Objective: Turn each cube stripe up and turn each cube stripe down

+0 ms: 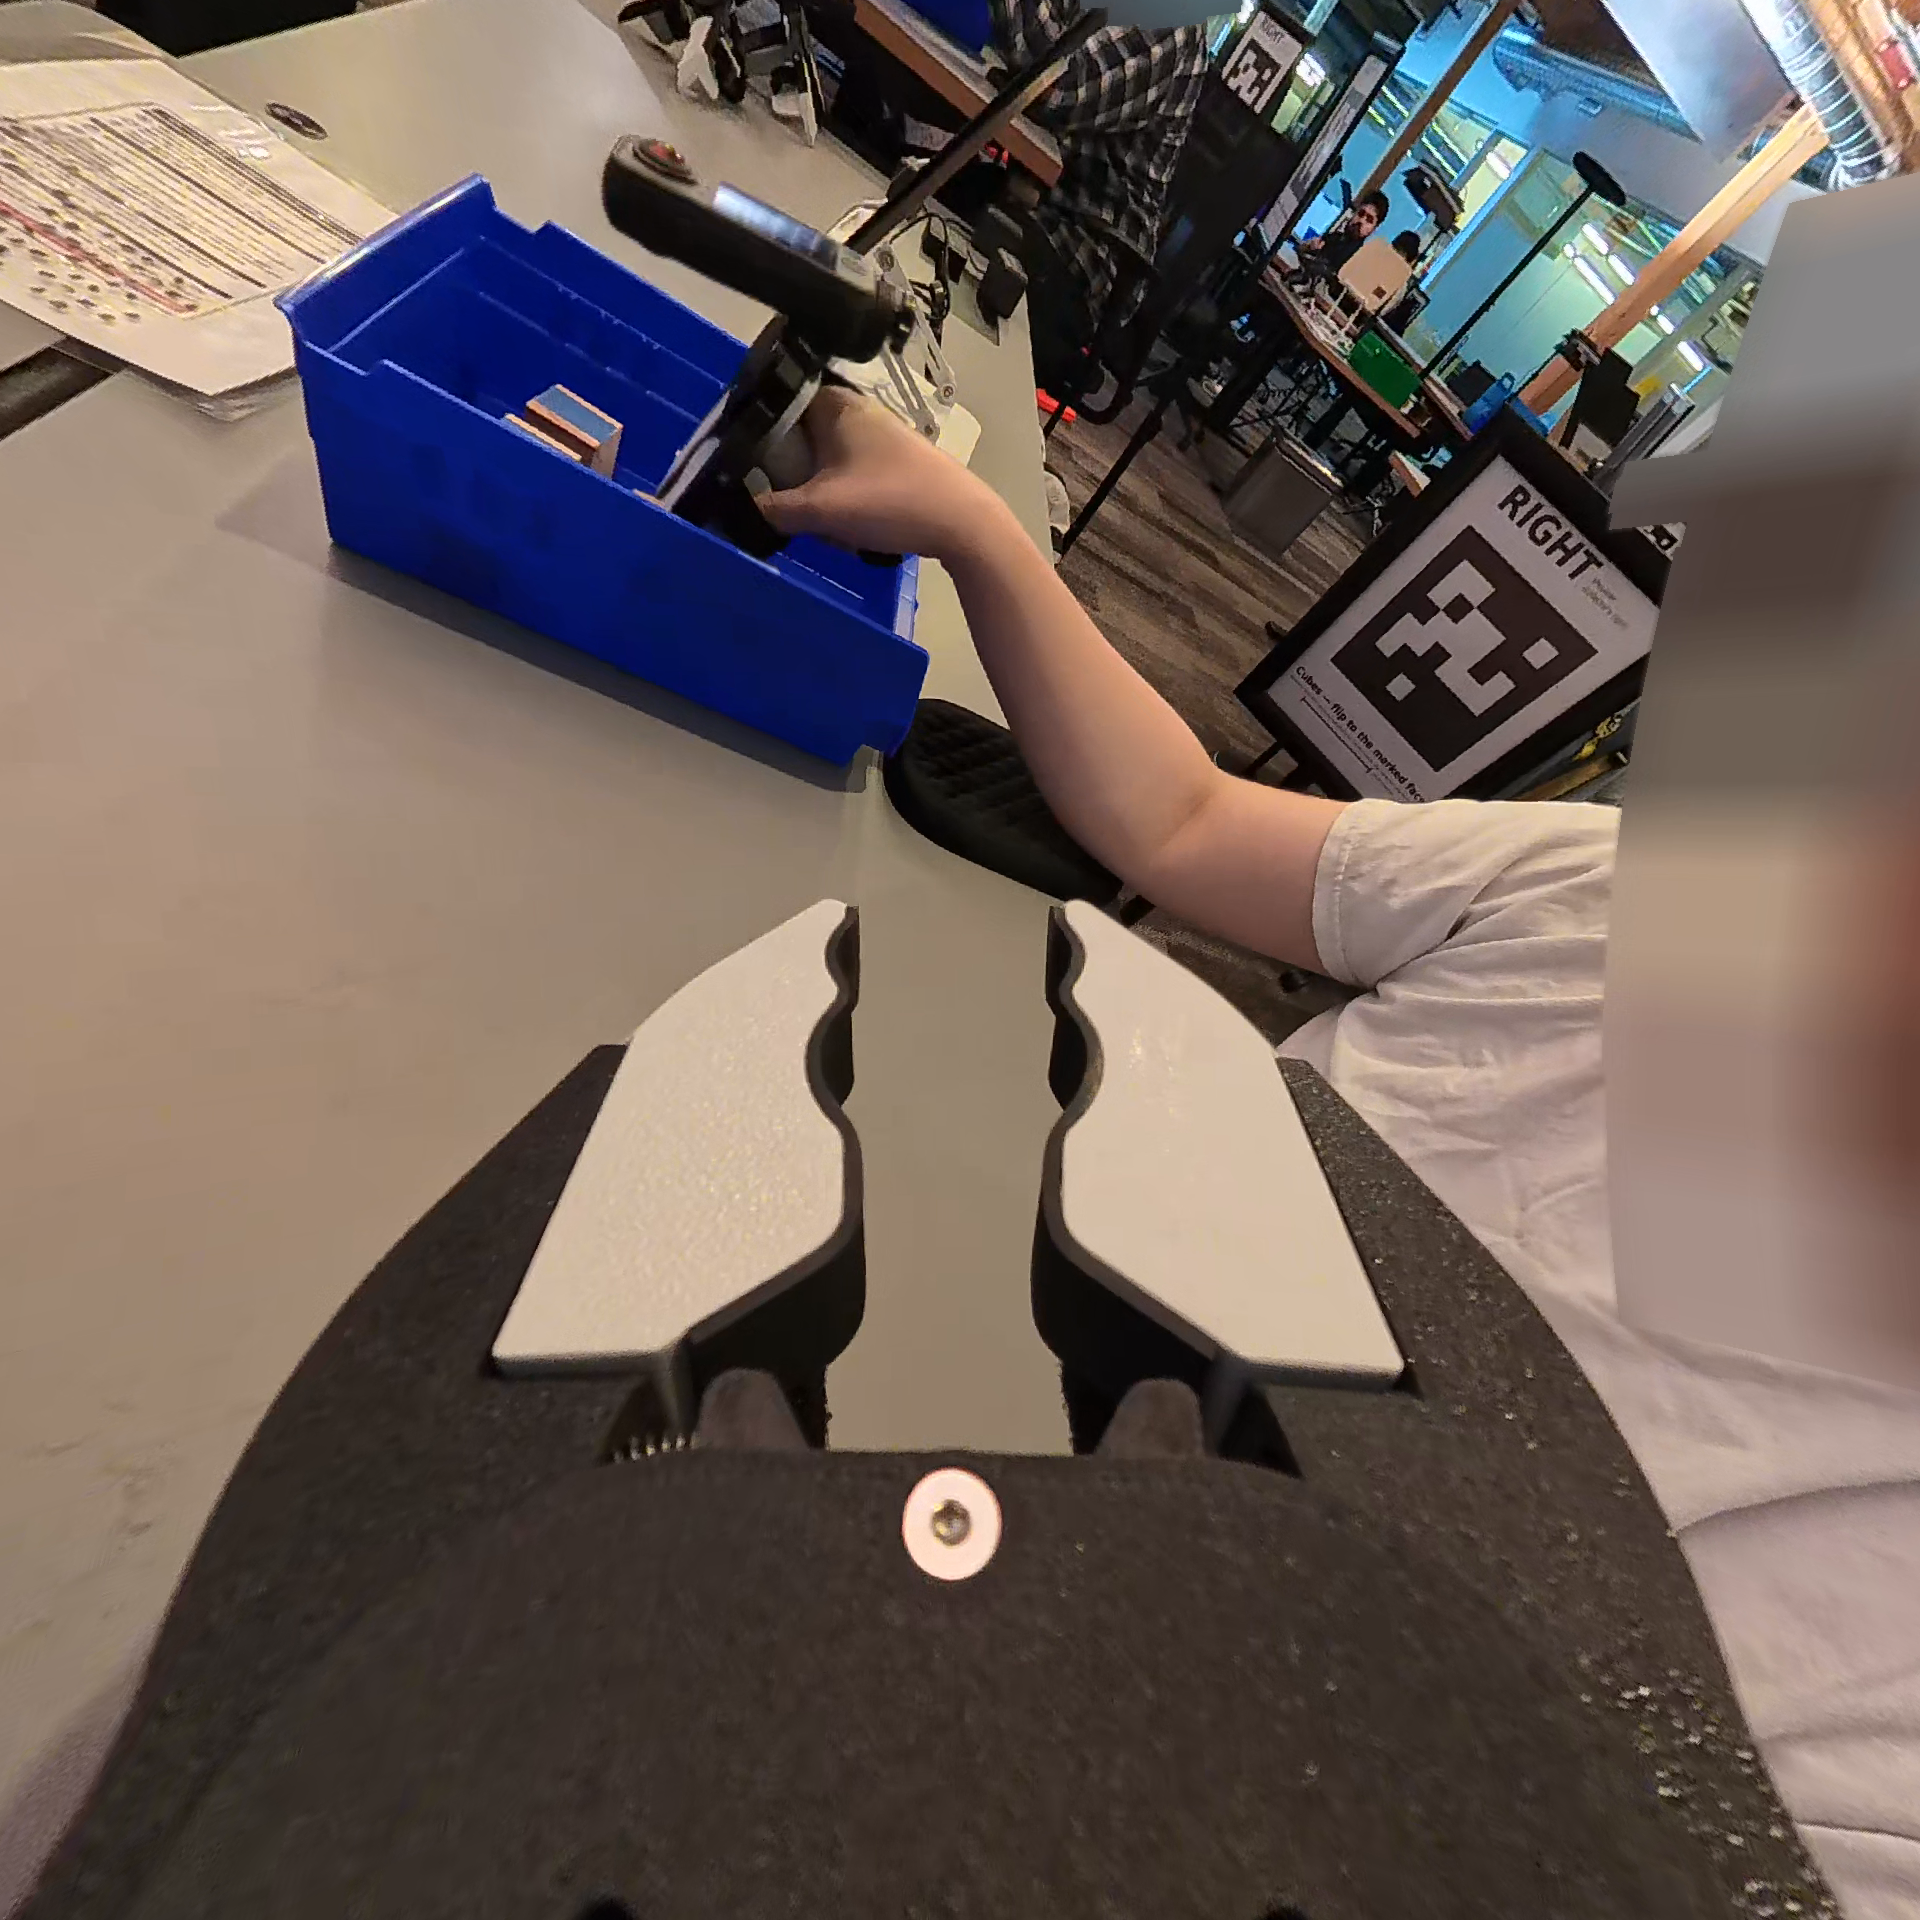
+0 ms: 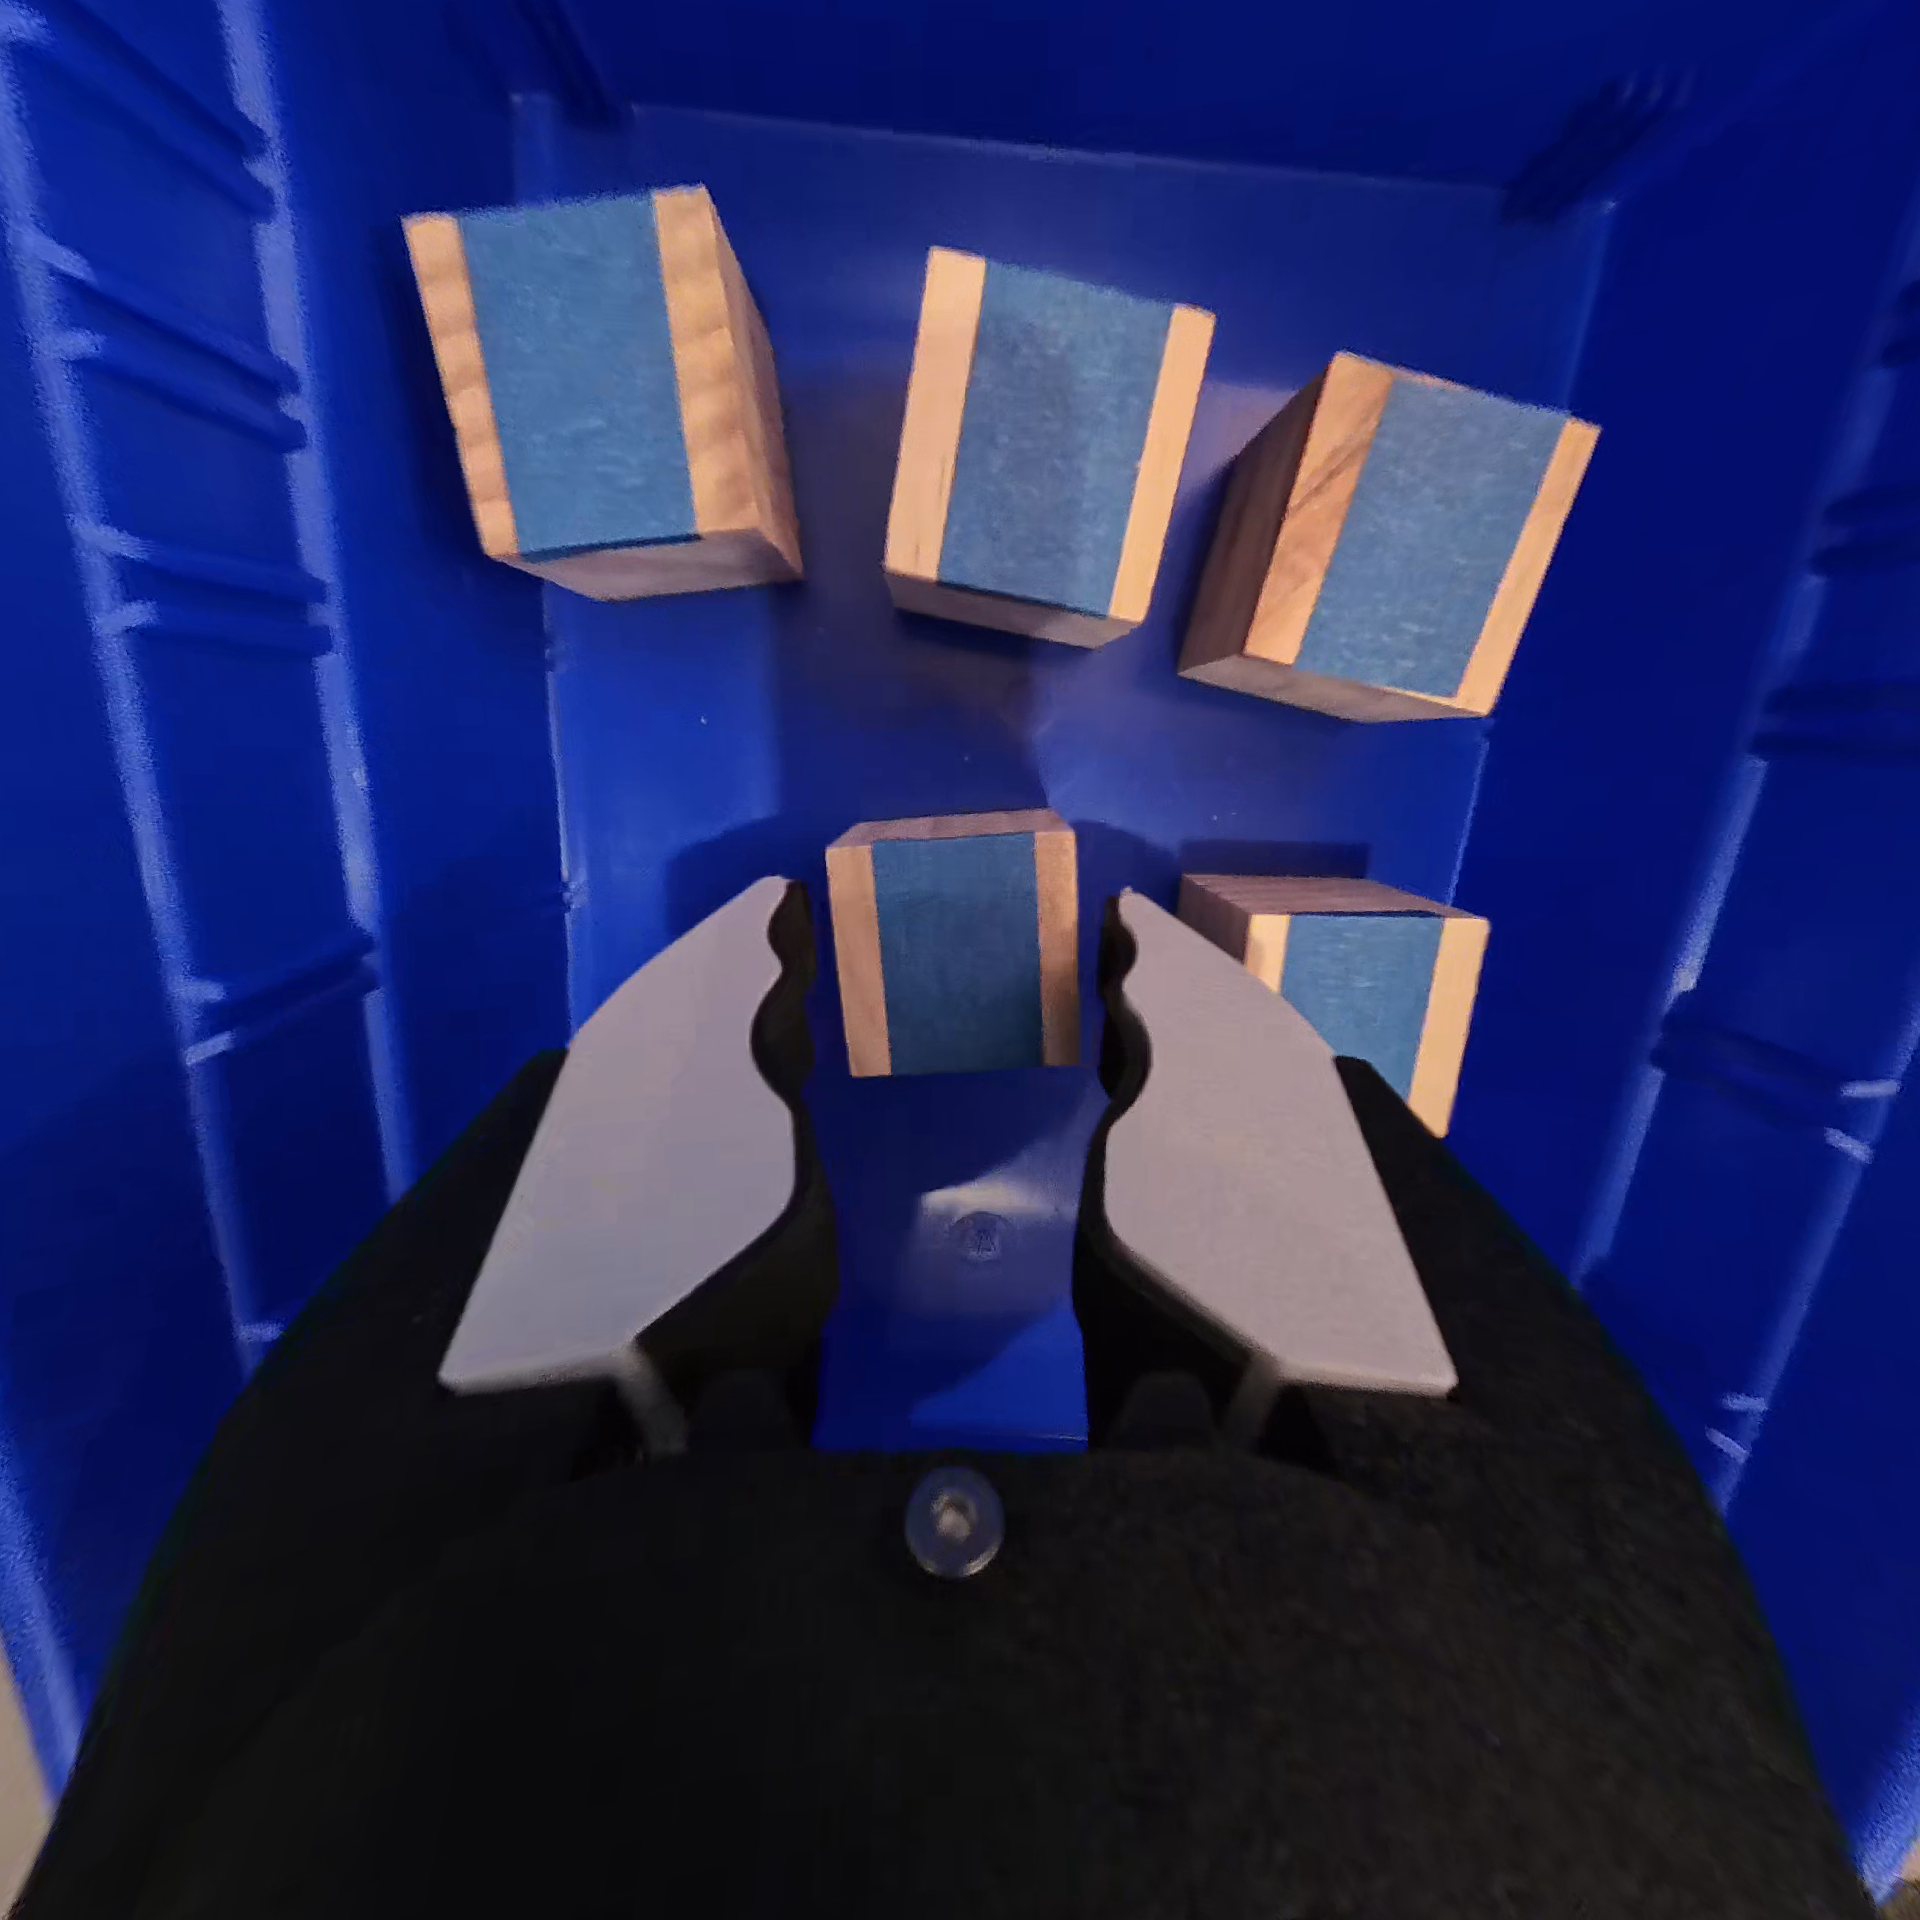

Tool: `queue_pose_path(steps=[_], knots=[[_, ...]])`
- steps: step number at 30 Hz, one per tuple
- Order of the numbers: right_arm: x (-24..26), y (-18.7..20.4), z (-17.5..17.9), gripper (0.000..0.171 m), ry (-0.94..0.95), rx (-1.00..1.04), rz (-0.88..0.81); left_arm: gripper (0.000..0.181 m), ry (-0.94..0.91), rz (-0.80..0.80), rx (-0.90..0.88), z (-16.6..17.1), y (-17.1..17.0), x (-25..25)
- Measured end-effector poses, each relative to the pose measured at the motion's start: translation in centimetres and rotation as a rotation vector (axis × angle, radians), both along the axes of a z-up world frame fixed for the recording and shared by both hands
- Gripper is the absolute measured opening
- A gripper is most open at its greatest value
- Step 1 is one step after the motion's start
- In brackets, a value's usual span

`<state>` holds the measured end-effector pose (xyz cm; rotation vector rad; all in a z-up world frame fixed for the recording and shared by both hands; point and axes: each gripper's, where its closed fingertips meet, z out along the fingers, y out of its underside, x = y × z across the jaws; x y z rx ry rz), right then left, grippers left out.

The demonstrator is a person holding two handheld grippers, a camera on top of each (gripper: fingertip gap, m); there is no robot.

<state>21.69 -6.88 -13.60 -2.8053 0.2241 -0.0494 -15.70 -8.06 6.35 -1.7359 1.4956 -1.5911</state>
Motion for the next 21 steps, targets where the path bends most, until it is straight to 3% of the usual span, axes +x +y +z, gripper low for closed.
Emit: queue_pose_path(steps=[1, 5, 12, 18, 21], knots=[[0.0, 0.1, 0.6, 0.055, -0.003, 0.03, 0.007, 0.034, -0.003, -0.001, 0.002, 0.1, -0.1, 0.0], [0.7, 1.1, 5.6, 0.062, -0.131, 0.229, 0.043, 0.034, -0.015, -0.002, 0.014, 0.6, -0.3, -0.3], [2.7, 2.1, 20.1, 0.068, -0.582, 0.774, -0.043, 0.034, -0.033, 0.008, 0.031, 1.3, -0.3, -0.7], [3.5, 0.3, 28.1, 0.066, -0.678, 1.01, -0.172, 0.034, -0.016, -0.018, 0.018, 0.8, -0.8, -0.3], [4.1, -0.8, 29.7, 0.068, -0.671, 1.076, -0.236, 0.034, -0.007, -0.027, 0.02, 0.6, -0.9, -0.2]])
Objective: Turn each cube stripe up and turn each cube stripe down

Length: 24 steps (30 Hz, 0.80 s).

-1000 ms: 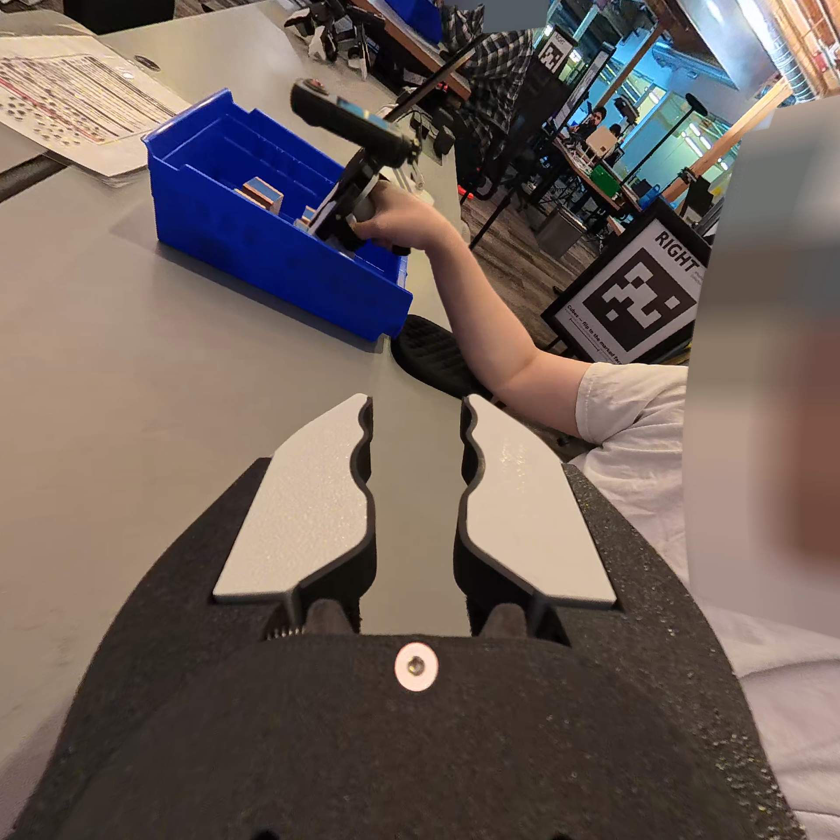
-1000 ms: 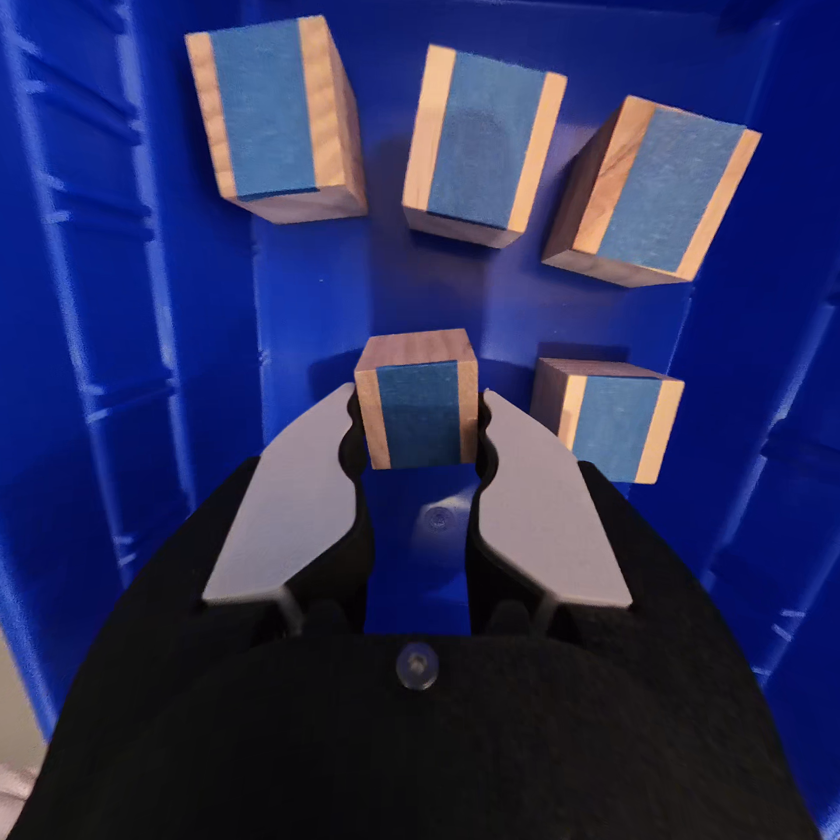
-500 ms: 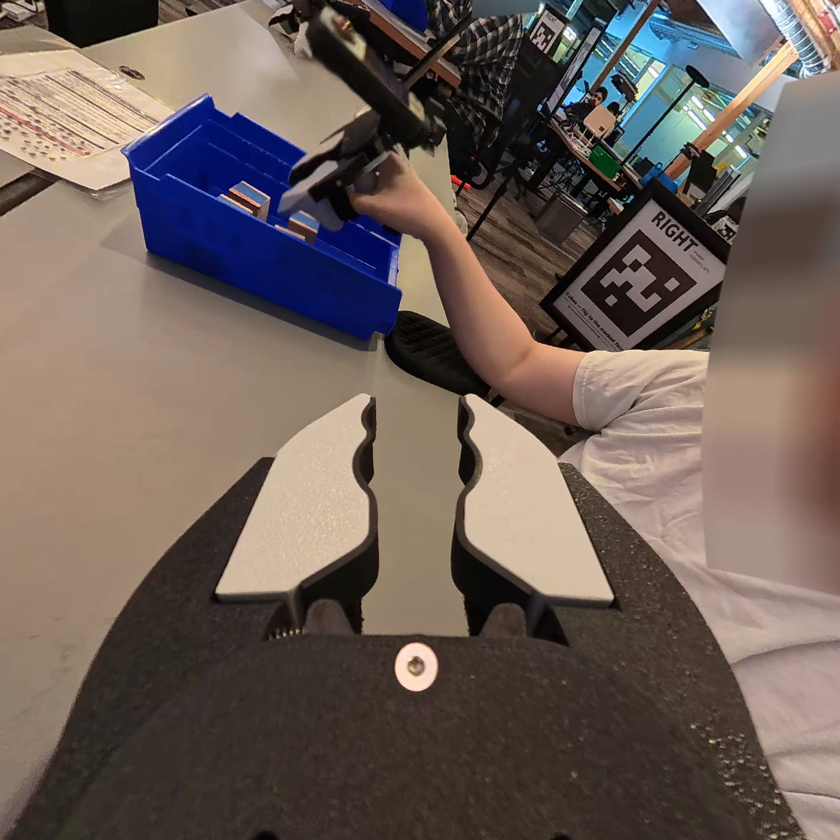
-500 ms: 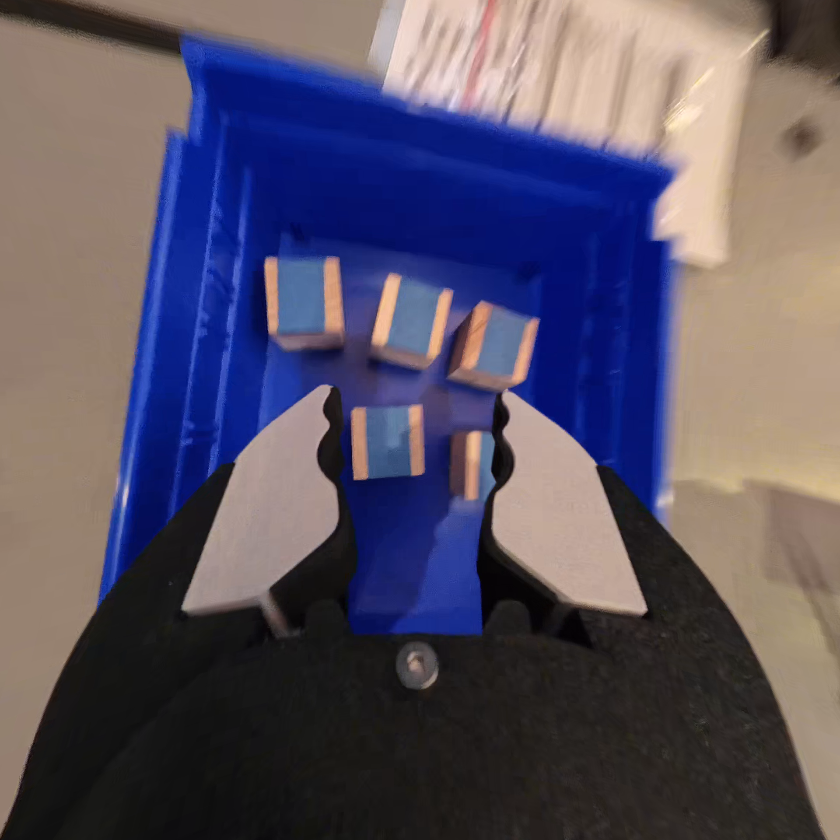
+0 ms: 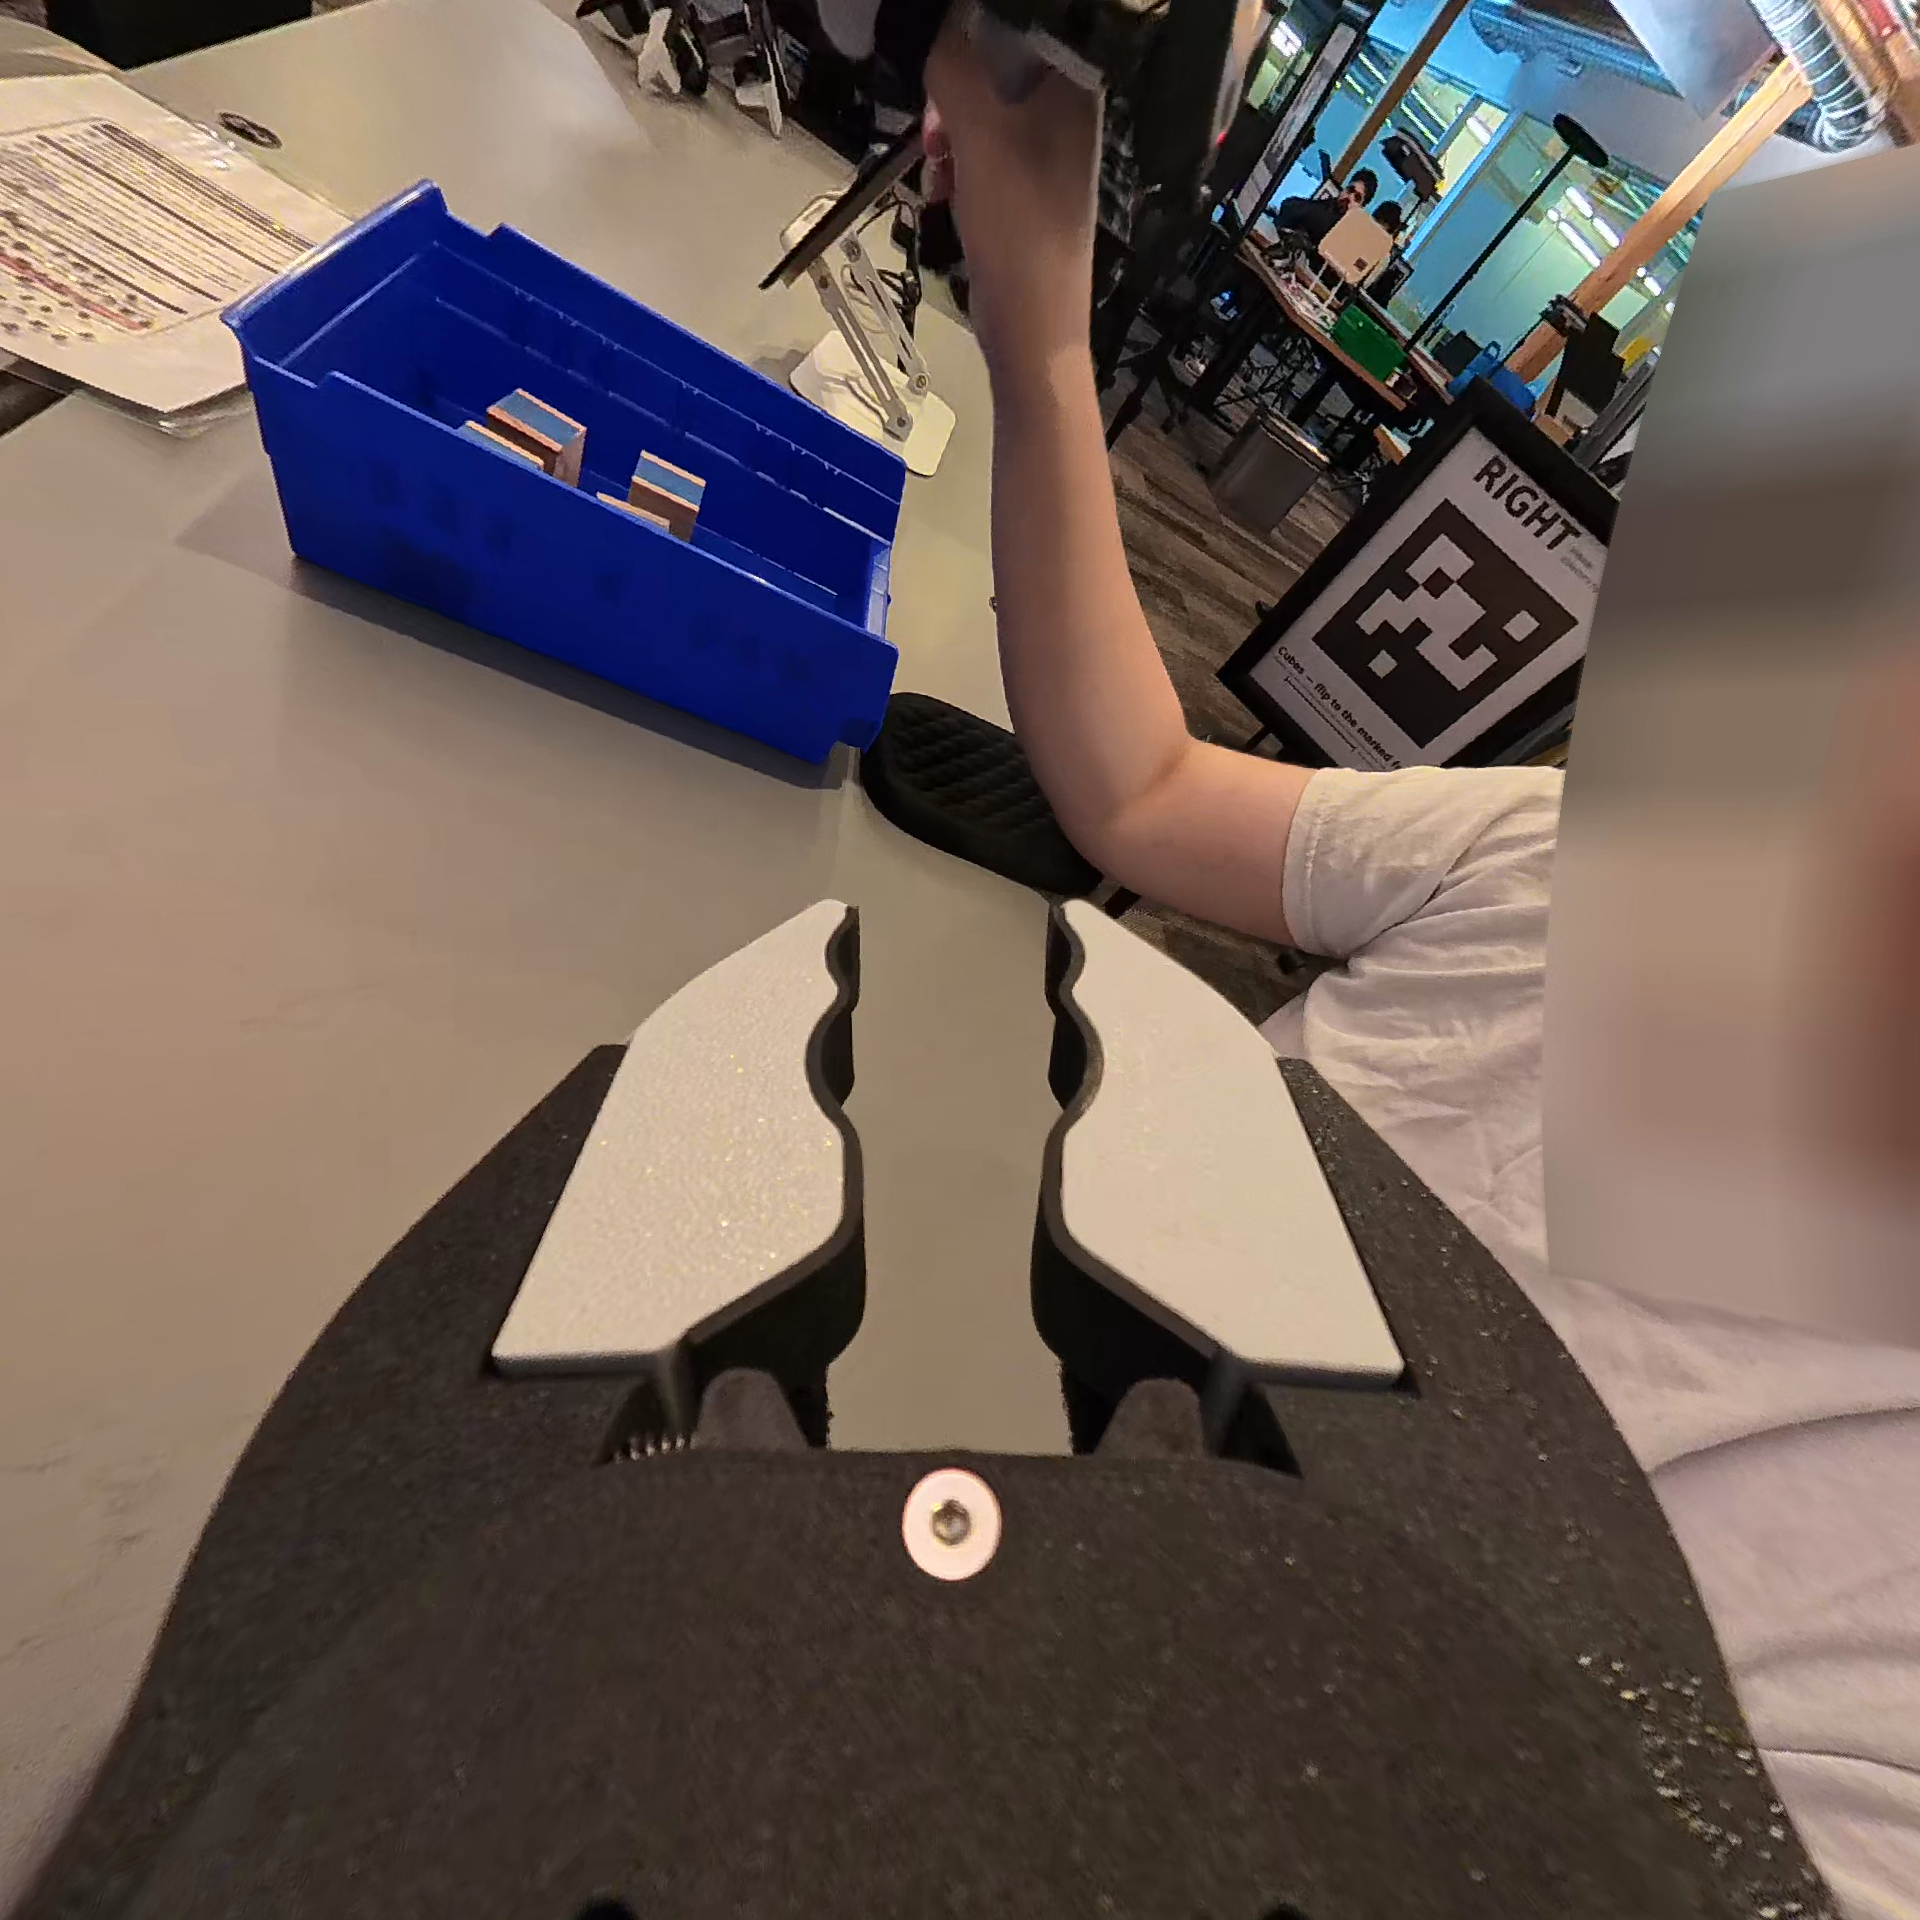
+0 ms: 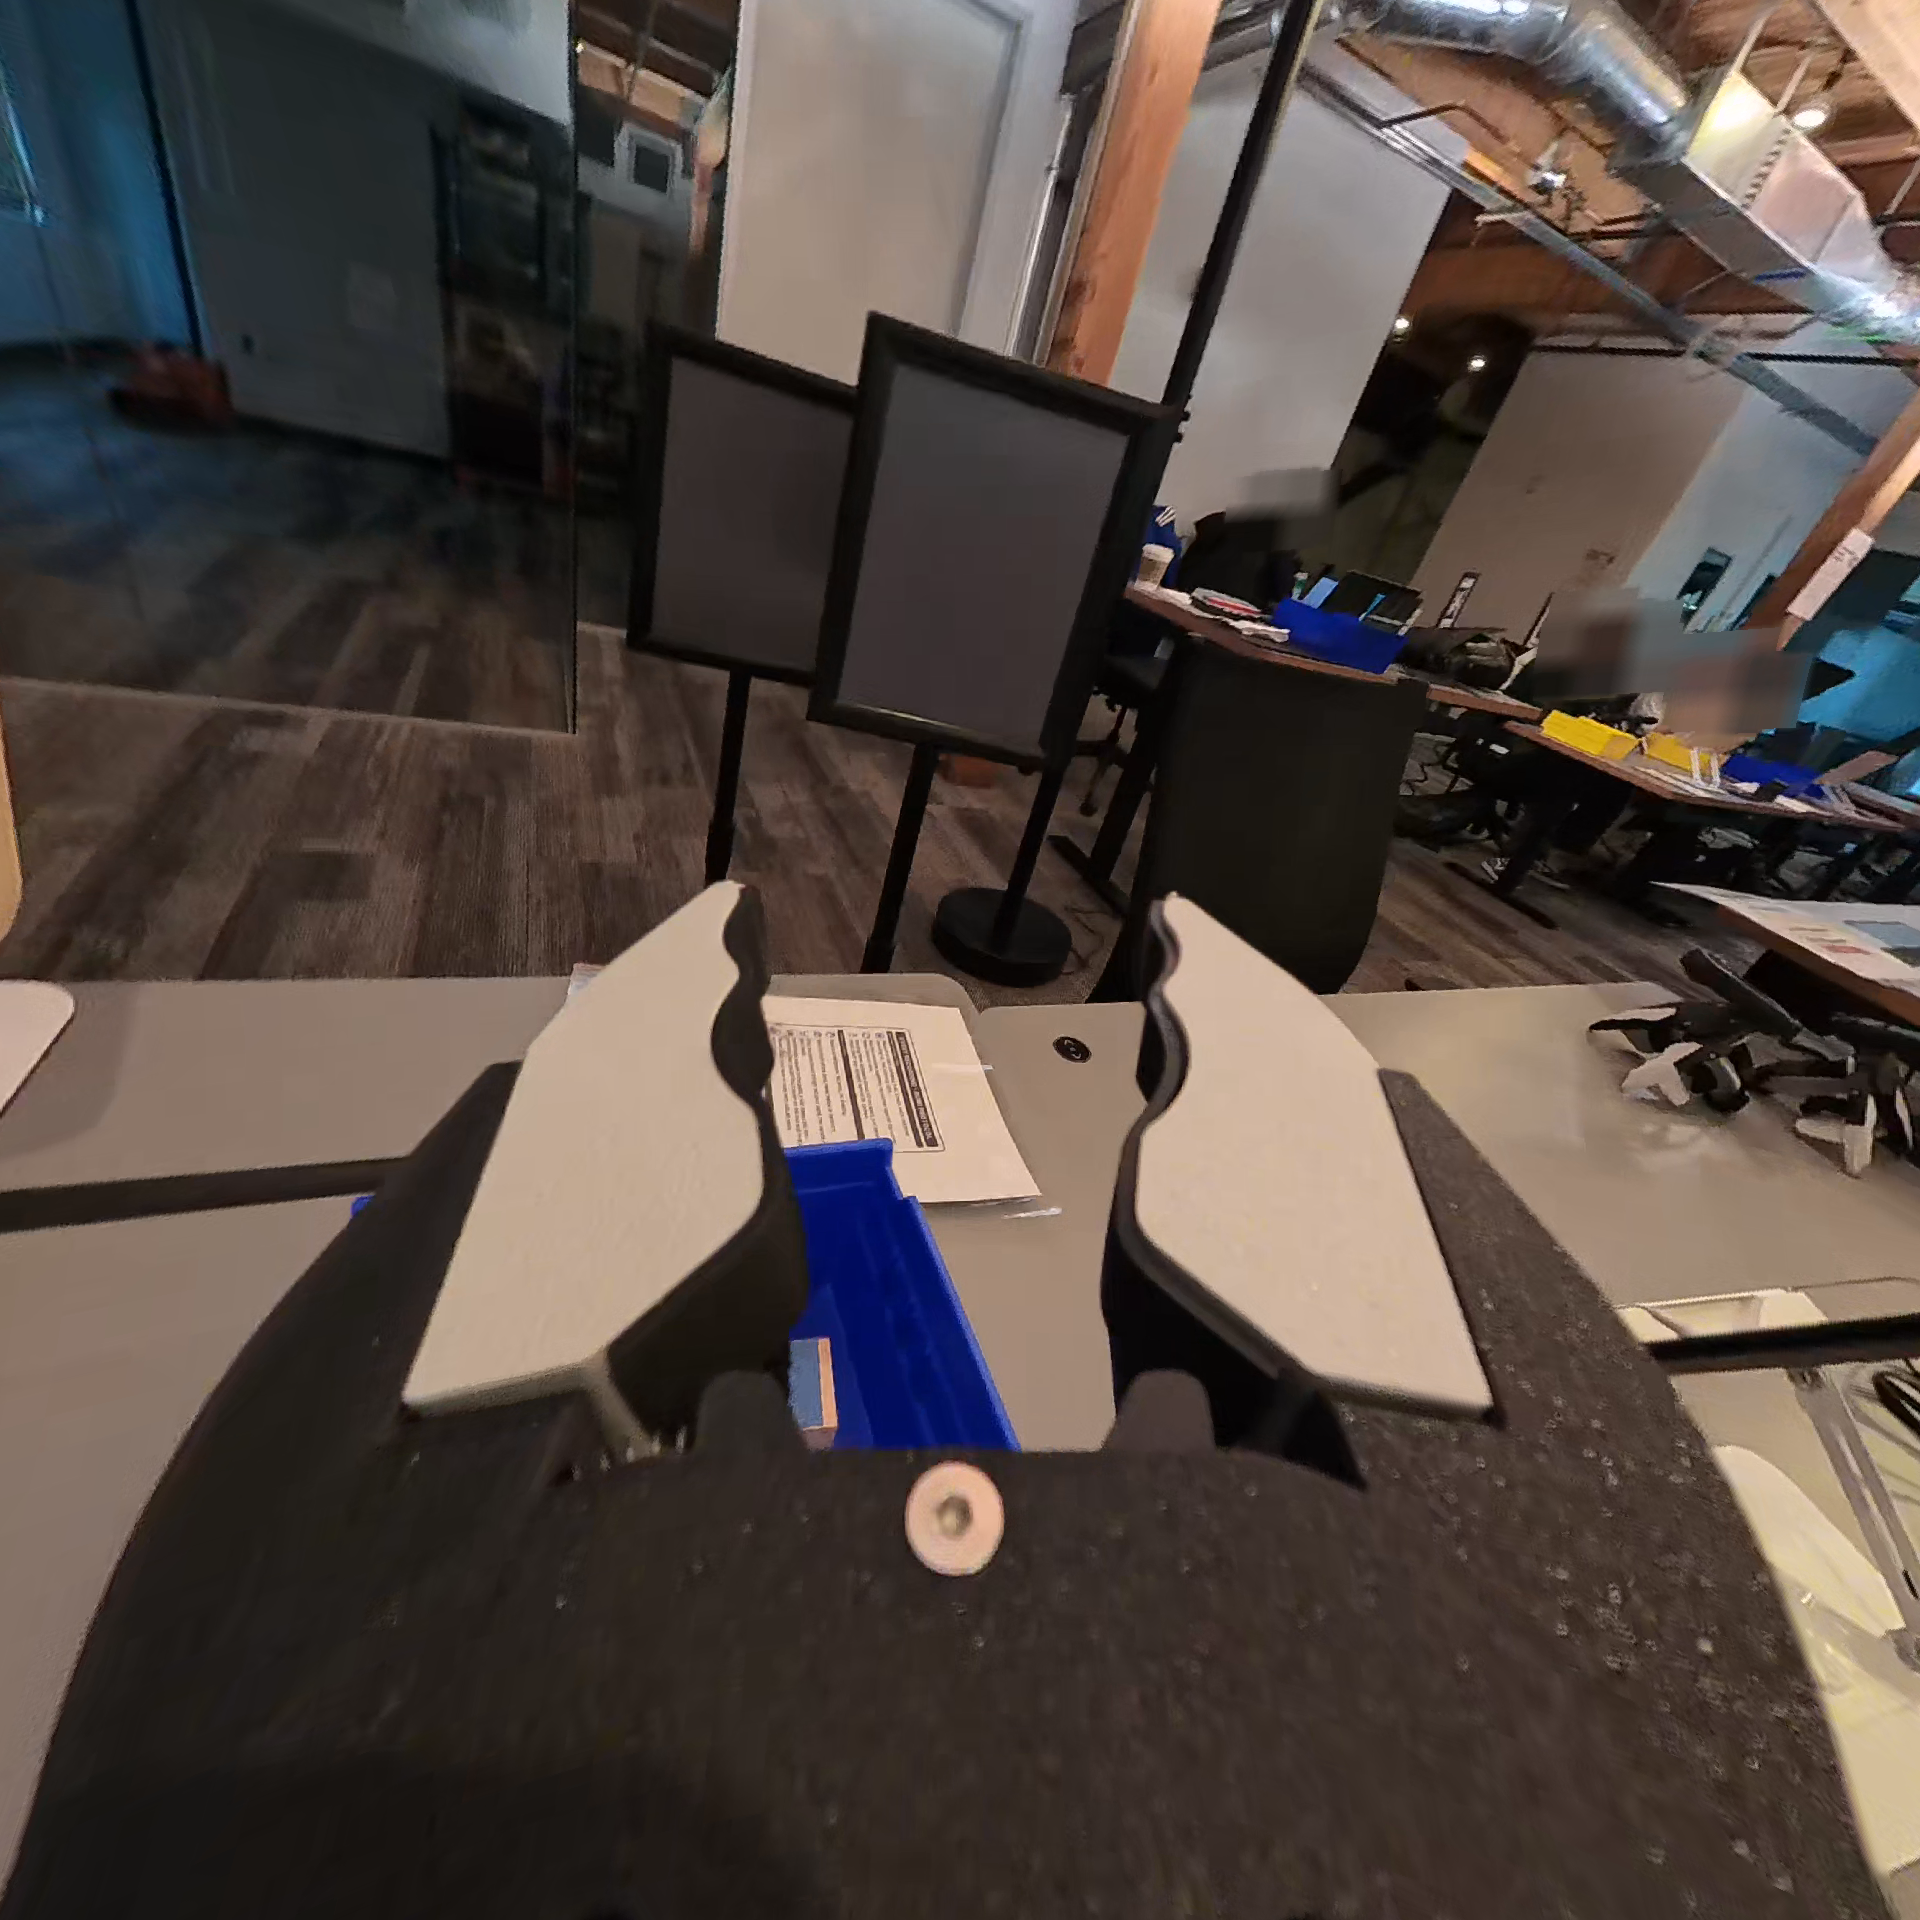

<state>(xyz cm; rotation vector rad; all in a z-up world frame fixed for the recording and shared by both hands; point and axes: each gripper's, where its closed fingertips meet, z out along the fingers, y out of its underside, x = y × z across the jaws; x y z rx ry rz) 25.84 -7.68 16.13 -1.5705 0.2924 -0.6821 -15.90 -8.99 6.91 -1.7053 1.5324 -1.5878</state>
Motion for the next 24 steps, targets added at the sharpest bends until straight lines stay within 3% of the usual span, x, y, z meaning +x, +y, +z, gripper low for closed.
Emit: queue_pose_path(steps=[4, 7, 11, 14, 16, 18, 22, 24], knots=[[0.2, -0.5, -0.3, 0.065, -0.038, 0.046, 0.013, 0.034, 0.007, 0.012, 0.036, 0.8, 0.6, -1.3], [1.2, -0.5, -1.0, 0.066, -0.059, 0.0, -0.036, 0.033, -0.048, 0.113, 0.15, 2.9, 2.7, -3.6], [1.5, -0.4, -1.3, 0.068, -0.045, -0.002, -0.033, 0.037, -0.034, 0.452, 0.447, 4.7, 8.9, -8.6], [1.3, -0.4, -1.4, 0.068, -0.06, -0.008, -0.038, 0.043, 0.096, 0.757, 0.664, 4.6, 14.0, -14.3], [1.1, -0.2, -1.4, 0.069, -0.063, -0.01, -0.031, 0.037, 0.229, 0.89, 0.741, 3.4, 16.1, -18.2], [0.7, 0.1, -1.6, 0.069, -0.065, -0.018, -0.016, 0.036, 0.372, 0.939, 0.722, 1.3, 17.1, -21.1], [0.1, 0.6, -2.0, 0.07, -0.063, -0.042, 0.015, 0.036, 0.602, 0.896, 0.441, -4.4, 17.3, -25.0], [-0.2, 1.0, -2.3, 0.069, -0.058, -0.048, 0.032, 0.034, 0.726, 0.893, 0.389, -7.2, 18.1, -27.0]])
